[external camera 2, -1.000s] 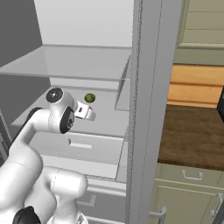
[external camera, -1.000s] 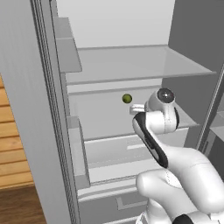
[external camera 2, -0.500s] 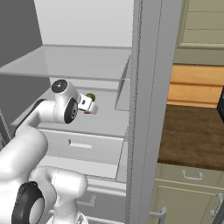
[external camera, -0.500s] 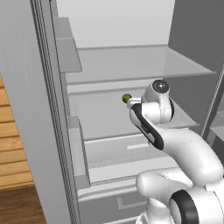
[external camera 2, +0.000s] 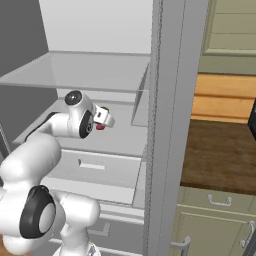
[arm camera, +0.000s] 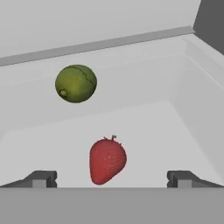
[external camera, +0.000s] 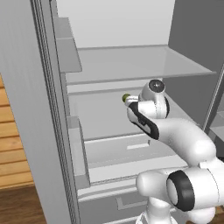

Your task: Take the strawberry from the fridge and place it on top of the pancake, located on the dining counter.

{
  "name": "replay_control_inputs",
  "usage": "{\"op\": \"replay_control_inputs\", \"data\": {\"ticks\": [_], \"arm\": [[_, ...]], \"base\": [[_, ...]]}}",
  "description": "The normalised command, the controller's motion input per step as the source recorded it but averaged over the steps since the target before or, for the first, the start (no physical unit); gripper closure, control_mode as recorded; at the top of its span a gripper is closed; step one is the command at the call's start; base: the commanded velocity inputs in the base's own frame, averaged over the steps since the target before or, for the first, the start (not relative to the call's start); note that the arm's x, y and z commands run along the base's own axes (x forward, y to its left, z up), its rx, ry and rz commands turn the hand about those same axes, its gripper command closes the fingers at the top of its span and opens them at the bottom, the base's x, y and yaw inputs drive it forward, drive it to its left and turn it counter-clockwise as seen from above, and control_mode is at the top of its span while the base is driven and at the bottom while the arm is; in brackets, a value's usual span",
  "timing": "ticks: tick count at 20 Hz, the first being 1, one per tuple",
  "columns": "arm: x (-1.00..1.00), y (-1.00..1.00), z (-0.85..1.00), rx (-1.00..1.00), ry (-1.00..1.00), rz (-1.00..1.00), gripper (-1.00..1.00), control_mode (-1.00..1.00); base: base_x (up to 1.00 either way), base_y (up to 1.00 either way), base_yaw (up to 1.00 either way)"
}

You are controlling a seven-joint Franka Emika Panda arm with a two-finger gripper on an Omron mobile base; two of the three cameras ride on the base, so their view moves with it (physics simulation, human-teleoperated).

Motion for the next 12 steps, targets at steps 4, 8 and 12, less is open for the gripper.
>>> {"op": "replay_control_inputs", "data": {"ticks": [4,8,12], "arm": [[0.33,0.00,-0.20,0.00,0.02,0.00,-1.00,-1.00],[0.29,0.00,-0.04,0.00,0.00,0.00,-1.00,-1.00],[0.28,0.00,0.00,0.00,0.08,0.00,-1.00,-1.00]], "base": [[0.00,0.00,0.00],[0.00,0.00,0.00],[0.00,0.00,0.00]]}}
